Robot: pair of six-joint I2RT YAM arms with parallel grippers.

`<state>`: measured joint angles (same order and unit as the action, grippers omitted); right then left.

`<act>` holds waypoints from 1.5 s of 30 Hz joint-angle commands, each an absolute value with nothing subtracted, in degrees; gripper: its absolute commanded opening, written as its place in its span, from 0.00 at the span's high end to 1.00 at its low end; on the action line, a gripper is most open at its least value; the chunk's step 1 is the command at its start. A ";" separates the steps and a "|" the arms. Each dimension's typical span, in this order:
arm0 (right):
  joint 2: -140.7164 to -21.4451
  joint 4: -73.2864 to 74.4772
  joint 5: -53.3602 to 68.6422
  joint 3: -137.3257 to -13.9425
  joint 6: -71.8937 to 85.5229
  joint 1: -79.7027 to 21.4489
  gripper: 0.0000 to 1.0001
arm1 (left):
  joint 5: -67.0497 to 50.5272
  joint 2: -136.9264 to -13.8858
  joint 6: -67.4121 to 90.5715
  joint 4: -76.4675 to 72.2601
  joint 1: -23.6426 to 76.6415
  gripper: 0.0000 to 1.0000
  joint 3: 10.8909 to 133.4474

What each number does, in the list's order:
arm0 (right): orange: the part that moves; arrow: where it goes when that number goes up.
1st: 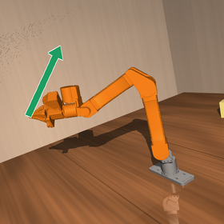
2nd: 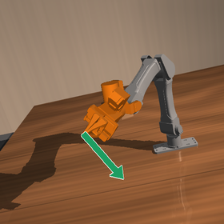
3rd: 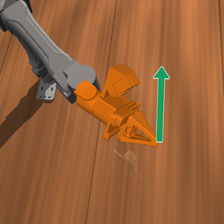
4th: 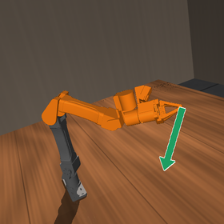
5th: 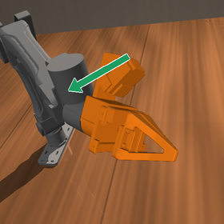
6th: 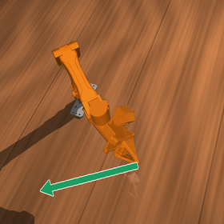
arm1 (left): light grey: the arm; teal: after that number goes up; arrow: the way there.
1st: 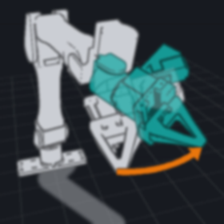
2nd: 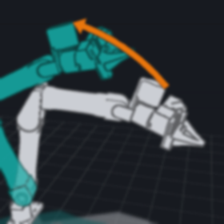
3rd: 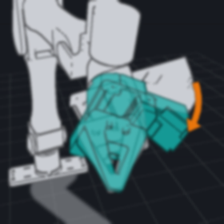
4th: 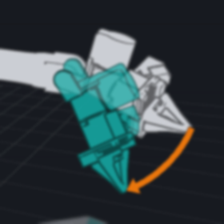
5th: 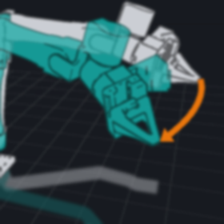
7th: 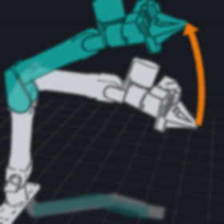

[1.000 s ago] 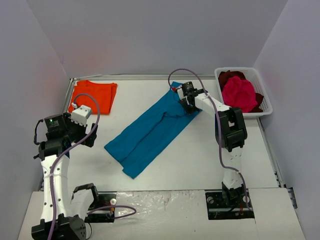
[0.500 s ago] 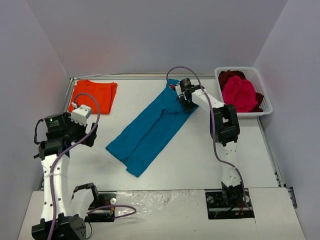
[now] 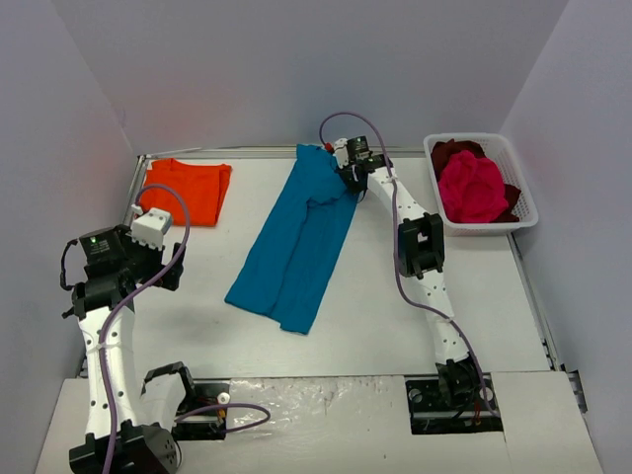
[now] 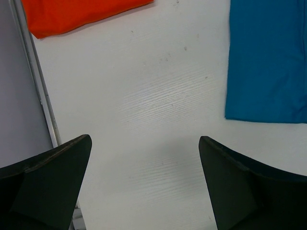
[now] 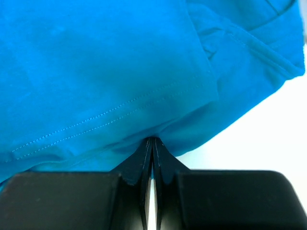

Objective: Fold and stack the t-shirts
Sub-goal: Rotate the tshirt 90 degrees

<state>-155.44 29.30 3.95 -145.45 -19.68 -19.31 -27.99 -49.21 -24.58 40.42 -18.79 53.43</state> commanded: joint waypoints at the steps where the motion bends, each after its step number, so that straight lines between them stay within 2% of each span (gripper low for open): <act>1: -158.73 27.18 6.95 -147.31 -20.65 -19.34 1.00 | -28.48 -49.48 -23.73 40.17 -19.51 0.06 54.49; 6: -159.96 19.61 4.32 -147.74 -21.00 -19.16 1.00 | -29.62 -50.01 -23.73 40.43 -20.30 0.06 54.49; 12: -159.35 18.46 -5.70 -145.99 -21.01 -18.37 1.00 | -30.67 -49.49 -23.99 40.96 -21.00 0.06 54.23; 22: -150.22 17.23 -10.99 -142.65 -20.57 -17.84 1.00 | -32.78 -48.60 -24.00 40.61 -21.09 0.05 53.88; 26: -141.17 17.14 -4.24 -136.87 -18.02 -18.37 1.00 | -33.92 -47.90 -24.00 40.52 -21.09 0.06 53.88; 32: -120.98 18.62 5.61 -113.16 -17.31 -22.93 1.00 | -35.68 -46.41 -23.82 40.25 -21.09 0.06 53.53; 37: -115.14 27.75 13.69 -103.29 -18.45 -28.81 1.00 | -35.16 -46.32 -23.73 39.73 -21.09 0.06 53.35; 45: -110.48 29.18 17.14 -90.27 -20.74 -38.05 1.00 | -35.16 -46.14 -23.55 39.29 -21.09 0.06 53.09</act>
<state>-111.44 25.45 14.90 -91.79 -19.70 -36.86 -34.13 -46.78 -24.29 40.40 -20.71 52.71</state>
